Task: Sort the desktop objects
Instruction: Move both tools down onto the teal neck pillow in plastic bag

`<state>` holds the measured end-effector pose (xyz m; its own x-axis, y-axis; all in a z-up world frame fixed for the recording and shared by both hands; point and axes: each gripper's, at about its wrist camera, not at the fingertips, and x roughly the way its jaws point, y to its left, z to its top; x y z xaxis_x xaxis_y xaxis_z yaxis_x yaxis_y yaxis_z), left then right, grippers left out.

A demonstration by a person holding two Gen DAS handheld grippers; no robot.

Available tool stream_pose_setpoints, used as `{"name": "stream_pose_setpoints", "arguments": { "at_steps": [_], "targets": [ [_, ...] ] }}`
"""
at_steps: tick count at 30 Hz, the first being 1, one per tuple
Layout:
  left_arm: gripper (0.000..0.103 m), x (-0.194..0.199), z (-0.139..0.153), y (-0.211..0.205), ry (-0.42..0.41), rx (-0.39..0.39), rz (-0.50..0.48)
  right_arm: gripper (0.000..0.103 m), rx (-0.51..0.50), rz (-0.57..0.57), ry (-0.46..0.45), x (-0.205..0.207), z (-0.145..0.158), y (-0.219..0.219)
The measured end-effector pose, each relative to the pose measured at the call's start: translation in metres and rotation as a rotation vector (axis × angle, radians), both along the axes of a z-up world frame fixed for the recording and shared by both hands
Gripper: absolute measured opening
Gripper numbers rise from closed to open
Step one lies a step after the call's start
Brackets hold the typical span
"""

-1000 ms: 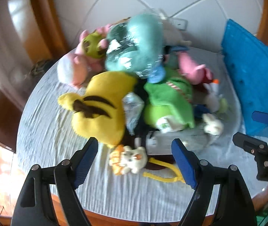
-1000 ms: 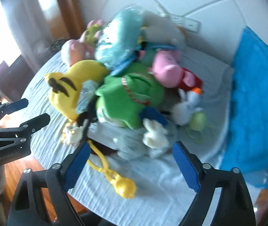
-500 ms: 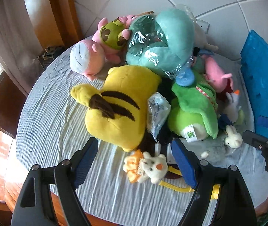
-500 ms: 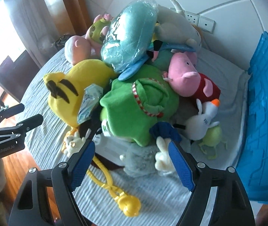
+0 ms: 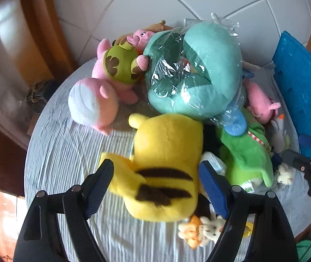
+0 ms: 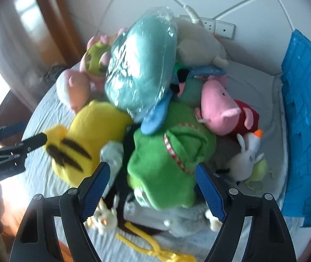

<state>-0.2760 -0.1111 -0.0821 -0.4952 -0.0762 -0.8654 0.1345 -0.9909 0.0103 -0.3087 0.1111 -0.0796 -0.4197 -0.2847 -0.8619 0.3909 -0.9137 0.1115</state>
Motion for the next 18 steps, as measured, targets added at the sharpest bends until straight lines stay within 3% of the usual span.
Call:
{"name": "stream_pose_setpoints", "arguments": {
  "at_steps": [5,11,18],
  "targets": [
    [0.094,-0.036,-0.005,-0.026,0.006,0.022,0.006,0.084,-0.001,-0.028,0.017,-0.038,0.002,-0.020],
    [0.094,-0.078,-0.016,-0.054,0.000,0.041,0.002,0.088,0.014,-0.069,0.028,-0.080,-0.002,-0.037],
    [0.094,-0.126,-0.038,-0.066,-0.039,0.057,-0.089,0.100,0.017,-0.166,0.050,-0.115,0.001,-0.057]
  ]
}}
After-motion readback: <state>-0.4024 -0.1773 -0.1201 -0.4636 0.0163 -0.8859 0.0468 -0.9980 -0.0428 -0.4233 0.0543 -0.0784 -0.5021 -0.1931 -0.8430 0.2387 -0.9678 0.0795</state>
